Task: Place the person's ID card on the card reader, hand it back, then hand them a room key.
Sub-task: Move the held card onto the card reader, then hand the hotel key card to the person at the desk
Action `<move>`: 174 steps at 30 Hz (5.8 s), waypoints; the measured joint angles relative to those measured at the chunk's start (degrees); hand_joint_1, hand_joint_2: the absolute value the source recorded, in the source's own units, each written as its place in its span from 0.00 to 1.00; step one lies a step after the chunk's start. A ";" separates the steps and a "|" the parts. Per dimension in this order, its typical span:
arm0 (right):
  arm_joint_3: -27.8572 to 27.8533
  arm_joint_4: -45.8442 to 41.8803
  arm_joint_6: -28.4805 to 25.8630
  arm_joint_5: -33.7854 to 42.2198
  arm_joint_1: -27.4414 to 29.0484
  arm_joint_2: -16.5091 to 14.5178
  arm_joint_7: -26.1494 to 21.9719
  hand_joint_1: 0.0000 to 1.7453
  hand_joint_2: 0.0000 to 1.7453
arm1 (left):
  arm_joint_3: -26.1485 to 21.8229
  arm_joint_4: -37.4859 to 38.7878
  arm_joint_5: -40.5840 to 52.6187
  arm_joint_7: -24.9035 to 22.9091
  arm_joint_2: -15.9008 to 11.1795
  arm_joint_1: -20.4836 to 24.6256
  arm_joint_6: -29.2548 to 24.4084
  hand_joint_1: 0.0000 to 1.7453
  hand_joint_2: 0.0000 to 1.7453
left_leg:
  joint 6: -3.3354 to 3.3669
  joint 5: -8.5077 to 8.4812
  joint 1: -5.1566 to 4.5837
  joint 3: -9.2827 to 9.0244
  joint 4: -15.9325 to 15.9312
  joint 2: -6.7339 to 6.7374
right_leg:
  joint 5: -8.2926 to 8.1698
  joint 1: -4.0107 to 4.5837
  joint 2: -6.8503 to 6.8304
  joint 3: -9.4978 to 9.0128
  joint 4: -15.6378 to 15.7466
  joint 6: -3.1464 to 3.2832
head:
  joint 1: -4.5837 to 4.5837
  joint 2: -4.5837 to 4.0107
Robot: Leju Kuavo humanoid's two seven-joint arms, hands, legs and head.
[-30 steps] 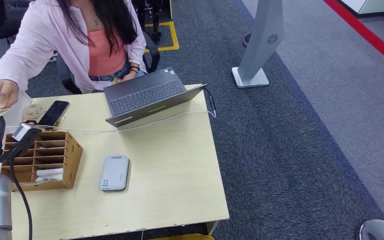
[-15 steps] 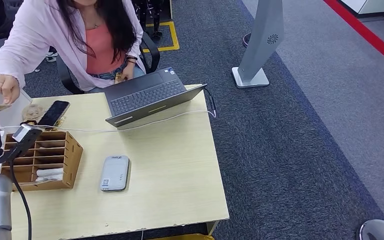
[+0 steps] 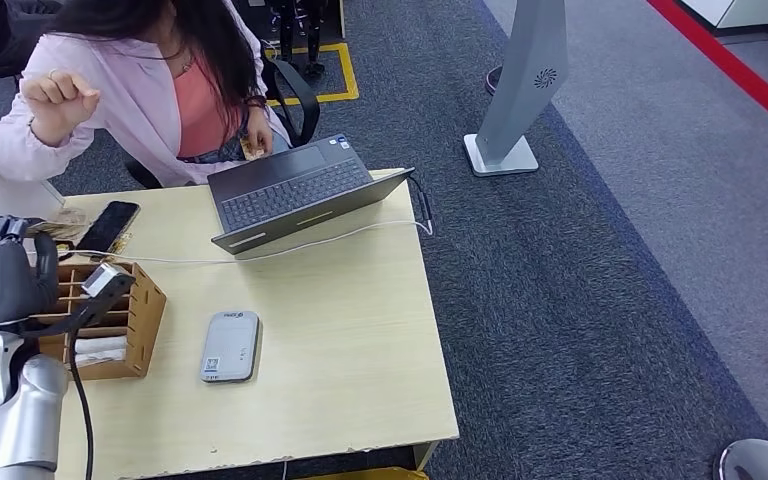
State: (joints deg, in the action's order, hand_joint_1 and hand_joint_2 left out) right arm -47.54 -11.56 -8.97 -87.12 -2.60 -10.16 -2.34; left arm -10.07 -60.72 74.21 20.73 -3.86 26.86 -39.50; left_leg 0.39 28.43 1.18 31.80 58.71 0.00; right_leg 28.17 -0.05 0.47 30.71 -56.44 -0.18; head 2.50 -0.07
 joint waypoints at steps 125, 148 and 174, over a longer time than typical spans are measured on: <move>-4.94 0.00 -1.23 0.17 0.52 -0.66 1.29 0.00 1.00 | 30.30 -6.15 7.72 -25.91 4.24 -16.95 19.62 1.00 1.00 | -0.01 0.01 -0.03 0.09 0.00 -0.06 | 0.02 -0.09 -0.07 0.09 -0.04 -0.01 | -0.01 0.00; -4.94 0.00 -1.07 0.15 0.47 -0.66 0.92 0.00 1.00 | 28.90 -9.40 6.22 -23.98 3.90 -15.33 12.68 1.00 1.00 | -0.02 0.00 -0.03 0.10 0.00 -0.07 | 0.02 -0.09 -0.08 0.09 -0.06 -0.01 | 0.00 0.00; -4.20 0.00 -1.17 -0.07 0.37 -0.65 -0.40 0.00 1.00 | 18.77 -16.89 -0.79 -18.67 -5.88 -1.92 8.33 1.00 1.00 | -0.11 -0.11 -0.01 0.09 0.00 -0.10 | 0.00 -0.09 -0.08 0.14 -0.17 0.02 | -0.08 0.00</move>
State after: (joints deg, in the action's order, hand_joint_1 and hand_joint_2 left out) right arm -51.74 -11.56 -10.15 -87.19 -2.22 -10.81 -2.74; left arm 8.71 -77.61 73.42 2.07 -9.74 24.95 -31.17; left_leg 0.28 28.33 1.17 31.89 58.72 -0.10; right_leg 28.17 -0.14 0.39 30.85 -56.62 -0.16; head 2.42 -0.07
